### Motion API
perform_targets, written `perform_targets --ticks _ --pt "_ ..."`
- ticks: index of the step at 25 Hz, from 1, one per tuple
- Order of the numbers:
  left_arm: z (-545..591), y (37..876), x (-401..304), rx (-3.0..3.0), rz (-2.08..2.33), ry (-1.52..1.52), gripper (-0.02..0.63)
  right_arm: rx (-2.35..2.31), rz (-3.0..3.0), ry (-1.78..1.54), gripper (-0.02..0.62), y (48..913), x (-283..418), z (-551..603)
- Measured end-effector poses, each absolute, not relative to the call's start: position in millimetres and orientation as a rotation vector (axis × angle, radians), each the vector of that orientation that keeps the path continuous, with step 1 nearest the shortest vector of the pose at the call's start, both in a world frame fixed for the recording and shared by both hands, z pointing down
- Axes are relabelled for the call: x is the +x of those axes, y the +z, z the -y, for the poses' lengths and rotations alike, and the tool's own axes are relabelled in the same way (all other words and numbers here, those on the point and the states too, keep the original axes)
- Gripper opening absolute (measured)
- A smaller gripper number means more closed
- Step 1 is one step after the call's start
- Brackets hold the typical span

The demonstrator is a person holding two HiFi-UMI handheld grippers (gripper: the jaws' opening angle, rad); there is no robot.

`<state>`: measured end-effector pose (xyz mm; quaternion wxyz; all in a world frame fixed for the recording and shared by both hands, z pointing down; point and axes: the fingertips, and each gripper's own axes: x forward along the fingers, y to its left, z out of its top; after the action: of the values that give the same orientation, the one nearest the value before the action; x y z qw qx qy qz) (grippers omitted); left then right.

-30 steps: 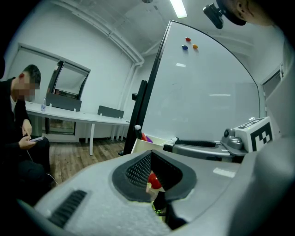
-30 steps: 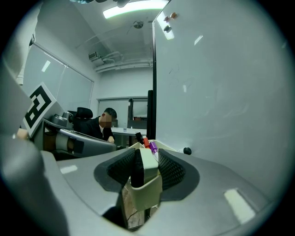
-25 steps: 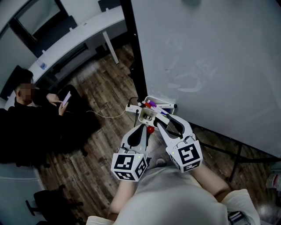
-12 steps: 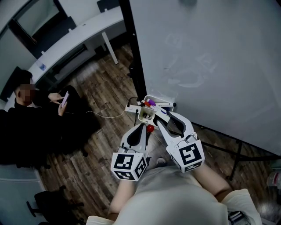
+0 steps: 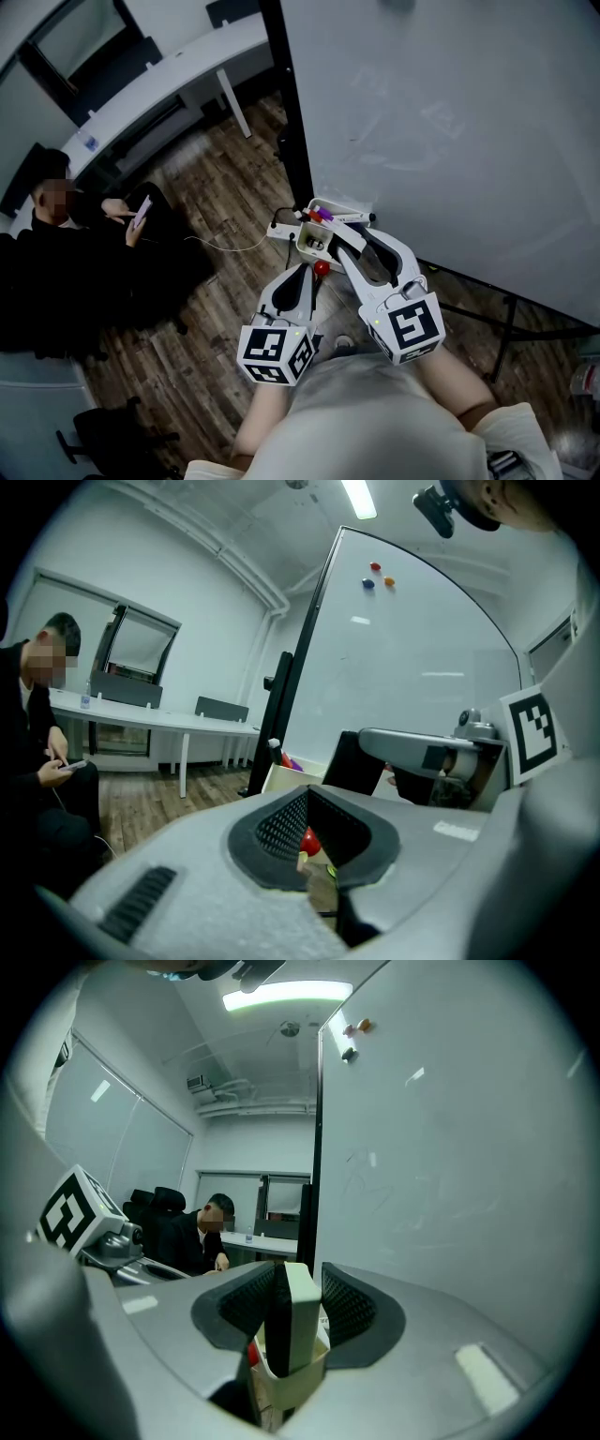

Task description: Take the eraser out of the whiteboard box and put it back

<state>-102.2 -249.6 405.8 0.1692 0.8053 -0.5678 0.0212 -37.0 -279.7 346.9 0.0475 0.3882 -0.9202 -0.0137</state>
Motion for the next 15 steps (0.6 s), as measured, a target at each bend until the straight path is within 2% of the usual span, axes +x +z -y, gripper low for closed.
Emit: perform_targets --ticks 15 --pt "226.9 399.9 -100.0 2.312 1.593 0.055 0.002 1.237 2.836 -0.113 0.161 315.2 -34.8 258.1"
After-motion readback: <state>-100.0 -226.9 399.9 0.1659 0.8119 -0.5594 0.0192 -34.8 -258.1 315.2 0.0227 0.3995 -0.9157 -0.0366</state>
